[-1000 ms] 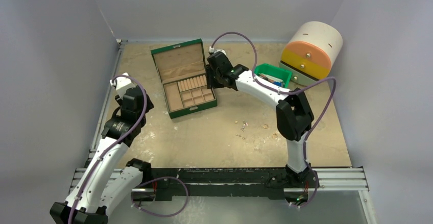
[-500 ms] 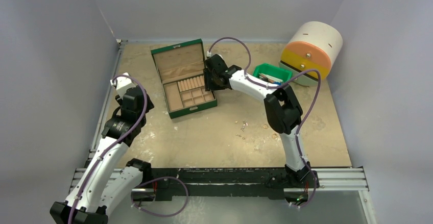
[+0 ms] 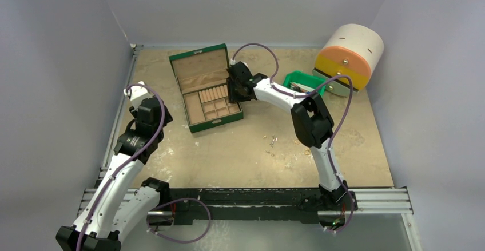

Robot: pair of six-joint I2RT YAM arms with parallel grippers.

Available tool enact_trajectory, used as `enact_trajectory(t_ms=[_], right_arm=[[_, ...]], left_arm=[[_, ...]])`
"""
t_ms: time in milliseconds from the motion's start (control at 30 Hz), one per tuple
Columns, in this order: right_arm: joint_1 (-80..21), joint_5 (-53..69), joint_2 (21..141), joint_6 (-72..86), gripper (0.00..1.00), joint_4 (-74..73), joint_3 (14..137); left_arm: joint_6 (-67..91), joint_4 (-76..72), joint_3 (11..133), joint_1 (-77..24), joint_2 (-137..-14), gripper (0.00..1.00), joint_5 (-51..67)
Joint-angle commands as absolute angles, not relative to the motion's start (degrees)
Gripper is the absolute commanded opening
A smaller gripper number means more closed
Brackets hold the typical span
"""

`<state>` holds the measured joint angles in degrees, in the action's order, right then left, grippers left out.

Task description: Organize the mixed jewelry

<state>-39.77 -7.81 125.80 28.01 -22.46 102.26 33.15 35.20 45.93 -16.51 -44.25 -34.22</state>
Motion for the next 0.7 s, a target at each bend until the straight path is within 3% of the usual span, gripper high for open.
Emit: enact_trajectory(t_ms=[0, 300, 500, 667], right_arm=[[-39.6, -8.2, 125.8, 28.1, 0.48, -23.1, 103.4], [-39.6, -10.1, 124.3, 27.8, 0.32, -23.0, 99.7], [-39.6, -10.9, 122.9, 28.4, 0.29, -23.1, 98.2], [-39.6, -12.4, 121.7, 28.9, 0.19, -23.3, 97.9]], left_arm=[[31.5, 32.5, 47.5, -16.2, -43.8, 0.48, -34.0], [31.5, 32.5, 47.4, -16.2, -43.9, 0.48, -34.0], [31.5, 32.5, 47.5, -16.2, -43.8, 0.48, -34.0], [31.5, 32.6, 47.4, -16.2, -43.8, 0.48, -34.0]])
